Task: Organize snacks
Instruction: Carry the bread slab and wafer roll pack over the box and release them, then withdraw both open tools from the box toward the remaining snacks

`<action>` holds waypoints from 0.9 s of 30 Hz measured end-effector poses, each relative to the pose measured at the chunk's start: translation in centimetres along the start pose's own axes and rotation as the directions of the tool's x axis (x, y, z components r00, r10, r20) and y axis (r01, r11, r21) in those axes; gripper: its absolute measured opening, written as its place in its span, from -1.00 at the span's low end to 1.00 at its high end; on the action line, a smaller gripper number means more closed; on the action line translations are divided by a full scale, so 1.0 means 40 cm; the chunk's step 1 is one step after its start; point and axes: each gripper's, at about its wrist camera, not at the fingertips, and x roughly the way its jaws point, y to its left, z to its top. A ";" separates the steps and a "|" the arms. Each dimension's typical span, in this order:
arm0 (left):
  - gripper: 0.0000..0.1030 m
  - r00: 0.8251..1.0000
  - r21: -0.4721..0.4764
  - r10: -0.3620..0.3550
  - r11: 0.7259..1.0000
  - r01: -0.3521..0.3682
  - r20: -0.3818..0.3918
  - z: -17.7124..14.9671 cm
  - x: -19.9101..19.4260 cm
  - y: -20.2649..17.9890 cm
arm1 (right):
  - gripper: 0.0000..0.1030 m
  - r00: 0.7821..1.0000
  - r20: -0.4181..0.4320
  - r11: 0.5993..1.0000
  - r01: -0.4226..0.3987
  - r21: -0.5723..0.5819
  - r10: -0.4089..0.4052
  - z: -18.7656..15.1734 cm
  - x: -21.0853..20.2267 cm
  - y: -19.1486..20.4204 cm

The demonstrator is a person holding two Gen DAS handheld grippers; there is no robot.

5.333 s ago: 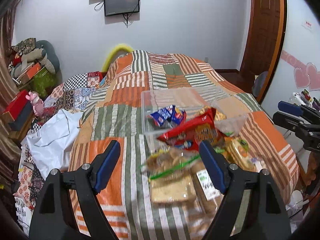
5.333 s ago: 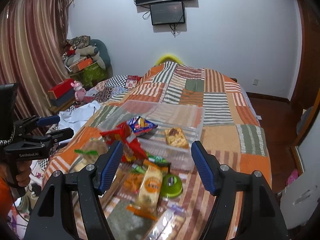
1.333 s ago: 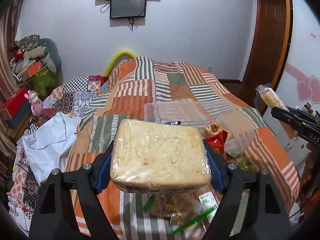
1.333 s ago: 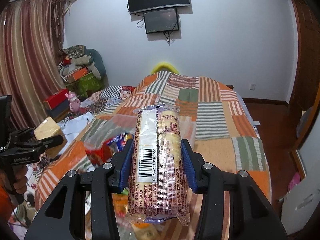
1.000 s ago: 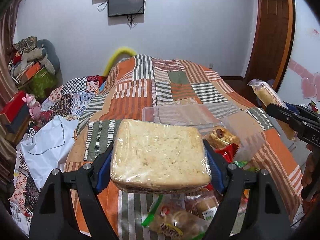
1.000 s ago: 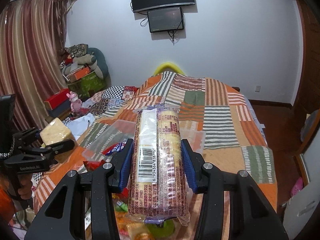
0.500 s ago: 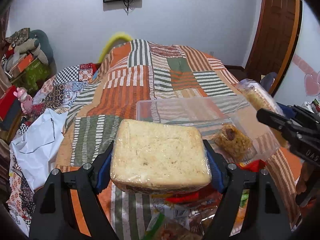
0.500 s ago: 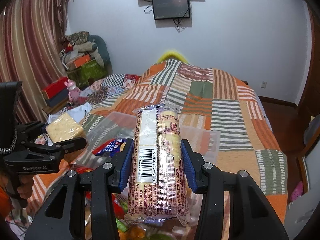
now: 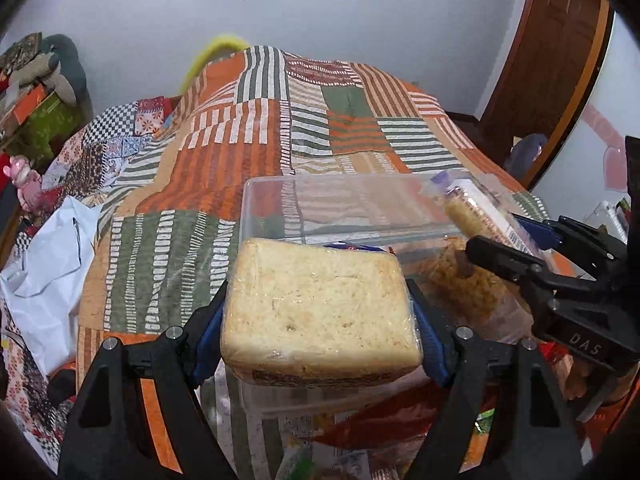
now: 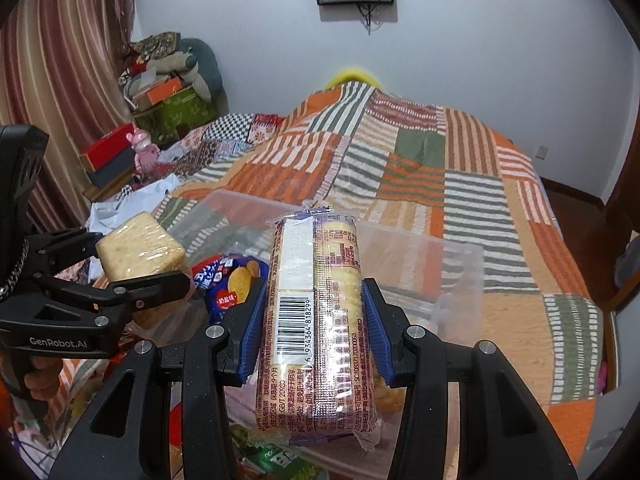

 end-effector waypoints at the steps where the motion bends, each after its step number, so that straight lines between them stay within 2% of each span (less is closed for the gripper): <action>1: 0.53 1.000 0.012 0.007 1.000 -0.007 0.000 0.001 0.002 -0.005 | -0.18 1.000 -0.008 1.000 -0.002 -0.002 0.002 -0.001 0.006 0.001; 14: 0.58 1.000 -0.013 -0.003 1.000 0.002 -0.013 0.014 0.019 -0.004 | -0.16 0.996 -0.091 1.000 -0.021 0.023 0.023 -0.022 0.051 -0.015; 21: 0.58 1.000 0.008 -0.006 1.000 0.006 -0.010 0.002 0.002 -0.012 | -0.16 0.996 -0.088 0.999 -0.022 0.029 0.025 -0.021 0.036 -0.017; 27: 0.58 0.999 0.015 0.006 1.000 -0.006 0.035 -0.008 -0.056 -0.020 | -0.16 0.998 -0.065 1.000 0.002 0.014 -0.001 -0.018 0.001 -0.018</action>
